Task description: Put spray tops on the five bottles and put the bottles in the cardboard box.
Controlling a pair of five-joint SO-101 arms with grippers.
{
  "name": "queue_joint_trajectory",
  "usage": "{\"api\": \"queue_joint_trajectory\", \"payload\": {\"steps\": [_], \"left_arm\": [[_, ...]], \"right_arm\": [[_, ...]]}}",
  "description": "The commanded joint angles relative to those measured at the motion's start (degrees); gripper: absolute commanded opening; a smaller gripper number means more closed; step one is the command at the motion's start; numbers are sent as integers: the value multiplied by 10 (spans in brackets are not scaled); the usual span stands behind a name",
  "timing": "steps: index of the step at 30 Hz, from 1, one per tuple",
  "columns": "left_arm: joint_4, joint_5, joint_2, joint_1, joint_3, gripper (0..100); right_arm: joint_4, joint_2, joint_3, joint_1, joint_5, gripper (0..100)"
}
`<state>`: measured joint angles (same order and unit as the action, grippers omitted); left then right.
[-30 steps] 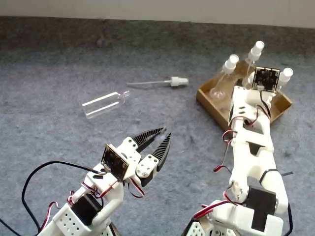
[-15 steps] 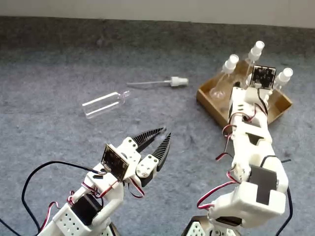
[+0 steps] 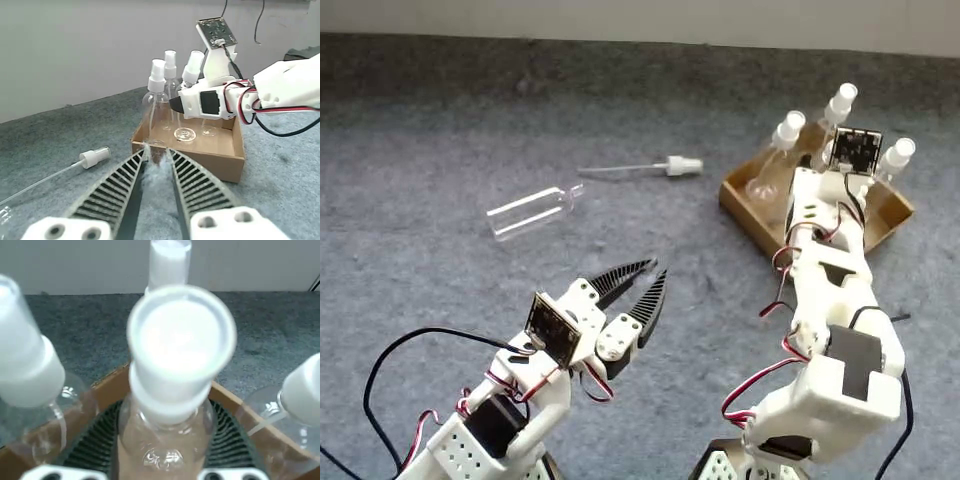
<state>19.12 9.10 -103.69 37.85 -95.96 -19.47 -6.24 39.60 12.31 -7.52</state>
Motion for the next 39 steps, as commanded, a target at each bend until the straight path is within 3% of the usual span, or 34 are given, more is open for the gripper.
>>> {"api": "queue_joint_trajectory", "payload": {"steps": [1, 31, 39], "left_arm": [[6, 3, -1, -20, -11, 6], [6, 3, -1, -21, -11, 6], [6, 3, -1, -21, -11, 6]], "right_arm": [[-13, 3, -35, 4, -5, 80], [-13, -51, -38, 2, -5, 154], [-9, -51, -38, 2, -5, 245]]}}
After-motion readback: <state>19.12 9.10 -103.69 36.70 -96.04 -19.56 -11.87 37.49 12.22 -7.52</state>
